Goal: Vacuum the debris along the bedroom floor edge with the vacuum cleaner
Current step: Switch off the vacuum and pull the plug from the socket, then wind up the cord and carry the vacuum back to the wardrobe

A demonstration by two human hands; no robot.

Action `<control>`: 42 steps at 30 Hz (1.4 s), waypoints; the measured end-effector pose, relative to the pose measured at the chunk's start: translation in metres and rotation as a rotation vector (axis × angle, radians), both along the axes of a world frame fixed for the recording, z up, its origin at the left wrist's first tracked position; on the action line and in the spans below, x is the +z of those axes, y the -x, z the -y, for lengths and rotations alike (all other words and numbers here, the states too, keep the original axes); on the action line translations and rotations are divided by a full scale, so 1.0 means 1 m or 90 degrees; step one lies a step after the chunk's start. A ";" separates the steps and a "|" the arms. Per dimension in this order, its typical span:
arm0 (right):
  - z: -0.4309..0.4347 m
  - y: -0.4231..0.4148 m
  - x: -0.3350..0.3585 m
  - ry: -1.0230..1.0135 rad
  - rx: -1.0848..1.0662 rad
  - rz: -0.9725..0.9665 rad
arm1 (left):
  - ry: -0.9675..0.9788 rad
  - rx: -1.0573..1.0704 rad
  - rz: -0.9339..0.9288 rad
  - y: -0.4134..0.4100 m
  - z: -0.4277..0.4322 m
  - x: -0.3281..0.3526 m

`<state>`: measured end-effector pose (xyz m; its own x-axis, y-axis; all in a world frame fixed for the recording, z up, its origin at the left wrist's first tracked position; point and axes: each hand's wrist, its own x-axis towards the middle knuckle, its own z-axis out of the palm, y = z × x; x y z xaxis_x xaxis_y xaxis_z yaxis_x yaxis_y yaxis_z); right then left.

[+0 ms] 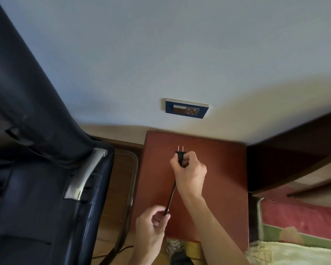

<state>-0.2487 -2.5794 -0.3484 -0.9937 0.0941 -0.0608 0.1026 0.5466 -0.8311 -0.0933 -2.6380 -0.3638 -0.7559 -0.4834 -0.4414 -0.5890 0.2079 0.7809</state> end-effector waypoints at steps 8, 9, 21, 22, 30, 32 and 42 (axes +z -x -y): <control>-0.001 -0.036 0.030 0.005 0.035 -0.068 | 0.005 0.019 -0.043 -0.032 -0.018 0.022; -0.001 -0.041 0.034 0.005 0.042 -0.073 | 0.004 0.029 -0.049 -0.040 -0.019 0.025; 0.019 -0.172 0.066 0.022 0.187 -0.109 | -0.037 0.142 -0.089 -0.184 -0.023 0.052; 0.022 -0.187 0.068 0.023 0.203 -0.111 | -0.030 0.150 -0.090 -0.201 -0.025 0.053; 0.054 -0.332 0.098 0.049 0.364 -0.103 | -0.092 0.326 -0.073 -0.342 -0.034 0.063; 0.065 -0.368 0.103 0.051 0.415 -0.086 | -0.101 0.377 -0.076 -0.374 -0.037 0.071; 0.148 -0.542 0.142 0.067 0.779 -0.086 | -0.003 0.666 -0.104 -0.510 -0.014 0.108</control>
<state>0.2931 -2.7278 -0.2069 -0.4229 -0.9009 0.0976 -0.5194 0.1527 -0.8408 0.4172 -2.6238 -0.2562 -0.0142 -0.9269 -0.3751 -0.3612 -0.3451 0.8663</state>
